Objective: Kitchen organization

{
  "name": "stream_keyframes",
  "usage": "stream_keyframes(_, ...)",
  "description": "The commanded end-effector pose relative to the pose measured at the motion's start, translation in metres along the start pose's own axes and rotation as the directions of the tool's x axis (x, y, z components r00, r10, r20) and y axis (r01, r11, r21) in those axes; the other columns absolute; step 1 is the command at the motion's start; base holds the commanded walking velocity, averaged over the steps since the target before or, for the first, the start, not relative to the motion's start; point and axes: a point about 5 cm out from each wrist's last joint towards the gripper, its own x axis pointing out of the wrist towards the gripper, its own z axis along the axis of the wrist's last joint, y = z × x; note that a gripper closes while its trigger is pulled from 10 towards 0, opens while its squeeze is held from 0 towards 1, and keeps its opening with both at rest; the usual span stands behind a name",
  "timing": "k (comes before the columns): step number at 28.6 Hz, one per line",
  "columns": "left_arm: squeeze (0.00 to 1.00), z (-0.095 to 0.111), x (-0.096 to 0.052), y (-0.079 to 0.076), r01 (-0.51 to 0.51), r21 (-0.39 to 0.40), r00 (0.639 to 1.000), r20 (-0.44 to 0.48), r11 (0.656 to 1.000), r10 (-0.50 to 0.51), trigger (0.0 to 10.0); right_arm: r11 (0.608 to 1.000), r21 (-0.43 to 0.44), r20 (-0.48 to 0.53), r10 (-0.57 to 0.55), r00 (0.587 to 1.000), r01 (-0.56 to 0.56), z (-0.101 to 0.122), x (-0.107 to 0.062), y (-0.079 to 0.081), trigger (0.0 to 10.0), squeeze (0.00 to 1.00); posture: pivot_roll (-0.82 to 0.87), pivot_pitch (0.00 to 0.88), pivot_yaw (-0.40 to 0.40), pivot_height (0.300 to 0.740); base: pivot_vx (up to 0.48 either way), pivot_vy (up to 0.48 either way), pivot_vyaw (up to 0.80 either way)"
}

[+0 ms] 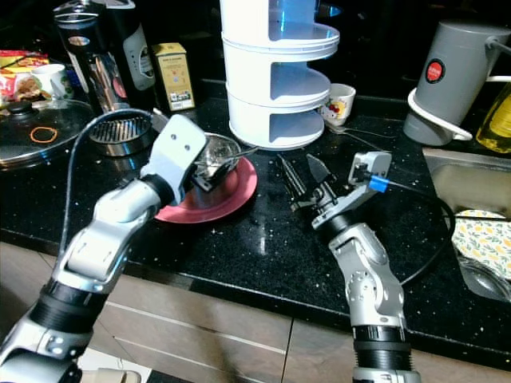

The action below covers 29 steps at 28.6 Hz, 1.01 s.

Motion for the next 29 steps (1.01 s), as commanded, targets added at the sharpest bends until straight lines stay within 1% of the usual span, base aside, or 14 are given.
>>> stream_keyframes(1,0.0,0.006,0.004,0.002,-0.006,-0.045,1.0,0.025,0.999,0.007,10.0,1.0,0.003,-0.034,-0.015,0.999,0.015,-0.006,-0.004,-0.001,10.0,0.0,0.02,0.0,-0.011,0.74,0.0,0.0,0.0)
stream_keyframes(2,0.0,0.006,0.004,0.002,-0.006,-0.045,1.0,0.025,0.999,0.007,10.0,1.0,0.003,-0.034,-0.015,0.999,0.015,-0.006,-0.004,-0.001,10.0,0.0,0.02,0.0,-0.011,0.74,0.0,0.0,0.0)
stream_keyframes(3,0.0,0.022,0.009,0.005,-0.005,-0.126,0.997,0.08,0.992,0.015,10.0,1.0,0.002,-0.037,-0.017,0.999,0.017,-0.005,-0.005,-0.001,10.0,0.0,0.02,0.0,-0.013,0.74,0.0,0.0,0.0)
stream_keyframes(4,0.0,0.022,0.009,0.005,-0.005,-0.126,0.997,0.08,0.992,0.015,10.0,1.0,0.002,-0.037,-0.017,0.999,0.017,-0.005,-0.005,-0.001,10.0,0.0,0.02,0.0,-0.013,0.74,0.0,0.0,0.0)
stream_keyframes(7,0.0,0.046,0.015,0.009,0.027,-0.213,0.989,0.151,0.977,0.006,10.0,1.0,0.0,-0.041,-0.018,0.999,0.018,-0.005,-0.006,-0.001,10.0,0.0,0.02,0.0,-0.014,0.74,0.0,0.0,0.0)
stream_keyframes(10,0.0,0.049,0.018,0.014,0.034,-0.211,0.991,0.133,0.977,-0.006,10.0,1.0,0.001,-0.042,-0.019,0.999,0.019,-0.005,-0.005,0.0,10.0,0.0,0.02,0.0,-0.013,0.74,0.0,0.0,0.0)
stream_keyframes(13,0.0,0.046,0.019,0.015,0.045,-0.206,0.995,0.091,0.978,-0.027,10.0,1.0,0.001,-0.045,-0.019,0.999,0.019,-0.006,-0.005,0.0,10.0,0.0,0.02,0.0,-0.015,0.74,0.0,0.0,0.0)
stream_keyframes(15,0.0,0.041,0.02,0.018,0.054,-0.179,0.998,0.032,0.982,-0.049,10.0,1.0,0.001,-0.05,-0.019,0.999,0.019,-0.006,-0.005,0.0,10.0,0.0,0.02,0.0,-0.014,0.74,0.0,0.0,0.0)
stream_keyframes(17,0.0,0.04,0.02,0.019,0.055,-0.17,0.998,0.017,0.984,-0.053,10.0,1.0,0.001,-0.051,-0.019,0.999,0.019,-0.006,-0.005,0.0,10.0,0.0,0.02,0.0,-0.013,0.74,0.0,0.0,0.0)
stream_keyframes(20,0.0,0.035,0.019,0.023,0.048,-0.127,0.997,-0.048,0.991,-0.054,10.0,1.0,-0.002,-0.054,-0.021,0.998,0.021,-0.006,-0.005,0.0,10.0,0.0,0.02,0.0,-0.015,0.74,0.0,0.0,0.0)
stream_keyframes(21,0.0,0.035,0.019,0.023,0.048,-0.127,0.997,-0.048,0.991,-0.054,10.0,1.0,-0.002,-0.054,-0.021,0.998,0.021,-0.006,-0.005,0.0,10.0,0.0,0.02,0.0,-0.015,0.74,0.0,0.0,0.0)
stream_keyframes(25,0.0,0.028,0.017,0.027,0.034,-0.114,0.993,-0.109,0.993,-0.047,10.0,1.0,-0.005,-0.057,-0.024,0.998,0.024,-0.006,-0.005,0.0,10.0,0.0,0.02,0.0,-0.014,0.74,0.0,0.0,0.0)
stream_keyframes(27,0.0,0.035,0.016,0.028,0.056,-0.118,0.996,-0.066,0.991,-0.064,10.0,1.0,-0.007,-0.057,-0.024,0.998,0.024,-0.006,-0.004,0.0,10.0,0.0,0.02,0.0,-0.013,0.74,0.0,0.0,0.0)
stream_keyframes(29,0.0,0.051,0.014,0.026,0.104,-0.117,0.995,0.019,0.988,-0.102,10.0,1.0,-0.009,-0.057,-0.026,0.998,0.025,-0.006,-0.004,0.0,10.0,0.0,0.02,0.0,-0.012,0.74,0.0,0.0,0.0)
